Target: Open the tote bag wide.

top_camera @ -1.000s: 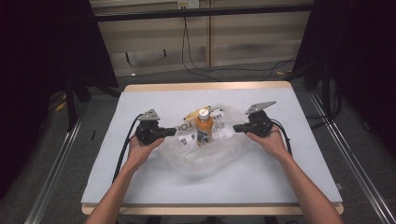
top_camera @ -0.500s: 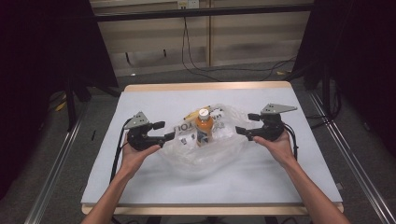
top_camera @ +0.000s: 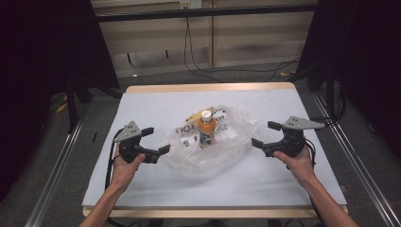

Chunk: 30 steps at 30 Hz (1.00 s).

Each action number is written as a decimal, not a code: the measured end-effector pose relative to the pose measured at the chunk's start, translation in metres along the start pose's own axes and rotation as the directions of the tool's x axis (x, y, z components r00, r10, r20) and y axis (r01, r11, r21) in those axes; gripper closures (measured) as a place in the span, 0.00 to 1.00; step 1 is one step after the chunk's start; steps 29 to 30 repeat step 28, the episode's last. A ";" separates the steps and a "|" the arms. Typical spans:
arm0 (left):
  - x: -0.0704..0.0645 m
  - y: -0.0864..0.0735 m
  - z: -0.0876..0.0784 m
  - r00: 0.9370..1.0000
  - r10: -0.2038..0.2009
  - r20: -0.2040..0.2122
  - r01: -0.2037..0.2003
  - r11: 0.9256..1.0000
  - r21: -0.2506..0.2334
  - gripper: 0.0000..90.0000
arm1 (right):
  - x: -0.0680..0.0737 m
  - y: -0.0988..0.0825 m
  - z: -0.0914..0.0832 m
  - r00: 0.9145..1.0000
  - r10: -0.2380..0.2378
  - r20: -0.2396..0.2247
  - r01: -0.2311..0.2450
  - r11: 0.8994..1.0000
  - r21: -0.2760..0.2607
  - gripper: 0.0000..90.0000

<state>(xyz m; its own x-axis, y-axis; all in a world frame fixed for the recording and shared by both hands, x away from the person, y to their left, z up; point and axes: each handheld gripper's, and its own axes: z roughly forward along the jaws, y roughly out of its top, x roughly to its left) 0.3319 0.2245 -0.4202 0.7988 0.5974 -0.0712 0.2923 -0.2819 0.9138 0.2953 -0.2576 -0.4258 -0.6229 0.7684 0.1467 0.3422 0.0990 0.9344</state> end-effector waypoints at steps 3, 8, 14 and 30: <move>-0.003 -0.006 -0.008 1.000 0.004 -0.015 -0.004 1.000 -0.003 0.03 | -0.001 -0.006 -0.008 0.999 0.004 0.033 -0.004 1.000 -0.004 0.02; -0.008 -0.017 -0.024 0.997 -0.023 -0.077 0.021 1.000 -0.018 0.03 | -0.001 -0.012 -0.021 0.999 0.026 0.048 -0.026 1.000 -0.005 0.04; -0.017 -0.034 -0.039 0.996 -0.021 -0.085 0.023 0.999 0.022 0.03 | 0.008 -0.024 -0.046 0.996 0.025 0.088 -0.027 0.999 0.018 0.04; -0.023 -0.060 -0.046 0.994 -0.032 -0.106 0.037 0.998 0.045 0.02 | 0.006 -0.050 -0.074 0.986 0.079 0.145 -0.079 0.997 -0.008 0.04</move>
